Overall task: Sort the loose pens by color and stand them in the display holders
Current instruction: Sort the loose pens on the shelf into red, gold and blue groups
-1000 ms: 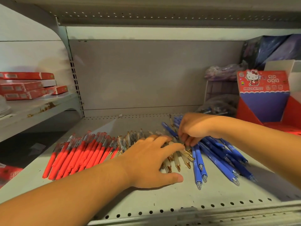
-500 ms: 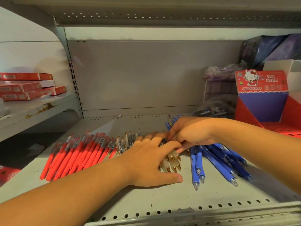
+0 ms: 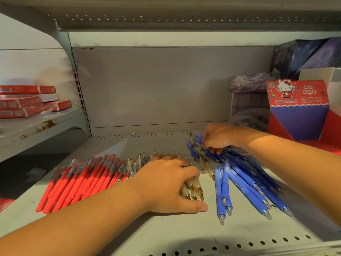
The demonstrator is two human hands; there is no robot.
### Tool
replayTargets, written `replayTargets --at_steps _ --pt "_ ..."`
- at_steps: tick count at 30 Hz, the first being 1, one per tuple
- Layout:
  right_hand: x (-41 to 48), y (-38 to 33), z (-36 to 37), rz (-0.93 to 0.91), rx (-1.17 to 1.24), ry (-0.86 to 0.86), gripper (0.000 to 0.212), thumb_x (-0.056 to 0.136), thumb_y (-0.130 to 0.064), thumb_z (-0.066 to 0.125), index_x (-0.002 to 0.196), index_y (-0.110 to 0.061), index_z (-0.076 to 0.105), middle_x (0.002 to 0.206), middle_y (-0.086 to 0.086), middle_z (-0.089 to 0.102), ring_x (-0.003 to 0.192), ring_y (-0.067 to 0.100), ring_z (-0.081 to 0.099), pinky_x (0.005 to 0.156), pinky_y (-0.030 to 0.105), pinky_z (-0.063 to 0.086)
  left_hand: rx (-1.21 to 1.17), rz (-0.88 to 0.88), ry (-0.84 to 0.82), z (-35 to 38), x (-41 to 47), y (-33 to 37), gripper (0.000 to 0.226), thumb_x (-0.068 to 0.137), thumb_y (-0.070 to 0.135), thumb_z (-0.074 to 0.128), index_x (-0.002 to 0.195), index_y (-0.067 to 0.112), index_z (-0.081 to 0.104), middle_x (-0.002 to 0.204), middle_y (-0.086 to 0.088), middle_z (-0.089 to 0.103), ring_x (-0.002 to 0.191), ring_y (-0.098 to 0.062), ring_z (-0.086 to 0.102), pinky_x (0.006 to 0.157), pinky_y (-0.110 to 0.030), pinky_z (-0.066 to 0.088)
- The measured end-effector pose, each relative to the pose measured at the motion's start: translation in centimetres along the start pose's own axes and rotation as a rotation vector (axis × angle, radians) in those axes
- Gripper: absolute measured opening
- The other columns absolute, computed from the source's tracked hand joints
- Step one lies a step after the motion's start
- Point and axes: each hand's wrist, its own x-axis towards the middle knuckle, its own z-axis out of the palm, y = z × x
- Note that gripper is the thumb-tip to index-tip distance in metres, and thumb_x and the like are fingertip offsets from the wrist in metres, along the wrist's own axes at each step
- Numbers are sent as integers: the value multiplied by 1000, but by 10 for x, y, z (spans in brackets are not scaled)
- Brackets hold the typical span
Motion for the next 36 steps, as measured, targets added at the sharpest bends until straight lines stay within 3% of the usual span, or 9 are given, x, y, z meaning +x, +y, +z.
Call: replayTargets --at_steps 6,8,12,14,16,23,29,32,36 --pt "4 -12 15 -14 -229 -31 21 80 -23 72 68 -8 64 52 2 63 39 12 57 44 20 50 -35 9 33 4 -1 -4 70 75 89 37 124 40 45 143 10 42 131 -14 36 115 -44 20" --pt "0 -18 17 6 -248 -105 20 78 -26 75 69 -10 65 48 -1 63 39 12 59 45 20 50 -81 53 12 2 -1 -4 64 80 84 40 123 38 47 135 16 50 123 -11 45 112 -39 31" --pt "-6 -25 21 67 -274 -170 21 83 -30 70 82 -10 66 57 0 70 46 12 64 45 20 50 -117 101 -33 2 1 -4 67 85 79 40 142 46 34 145 17 46 131 -9 41 106 -34 35" --pt "-7 -27 26 114 -248 -188 25 83 -31 68 92 -8 65 72 4 75 54 14 68 46 19 48 -107 110 -43 2 1 -4 65 86 78 40 143 47 34 149 14 42 135 -10 38 109 -37 33" --pt "-7 -29 30 124 -221 -181 24 82 -29 67 91 -7 63 71 6 75 50 14 66 42 18 45 -96 100 -43 2 0 -3 62 86 77 41 139 47 39 148 12 42 135 -11 37 109 -37 32" --pt "-11 -24 27 101 -85 -115 17 84 -24 65 78 -8 63 48 0 64 35 11 53 39 17 43 -43 59 17 0 -2 0 59 83 80 41 127 42 47 128 9 52 113 -14 51 94 -34 44" --pt "-41 -25 9 -37 187 -170 14 88 -16 67 88 -2 69 58 2 66 43 10 54 43 17 45 -109 56 -17 0 -2 -5 74 76 86 43 135 42 38 125 11 51 104 -10 50 84 -27 40" --pt "-56 -33 21 -45 261 -315 12 88 -11 68 97 -2 67 70 5 69 47 9 59 43 15 47 -103 50 13 0 -4 -4 74 73 87 46 125 35 38 106 11 53 89 -11 53 72 -25 42" --pt "-58 -36 23 -40 400 -292 12 93 -10 63 96 1 65 66 7 72 58 14 70 53 19 56 -197 -10 65 -1 -6 -3 77 64 88 57 114 35 30 98 14 44 77 -3 49 59 -19 34"
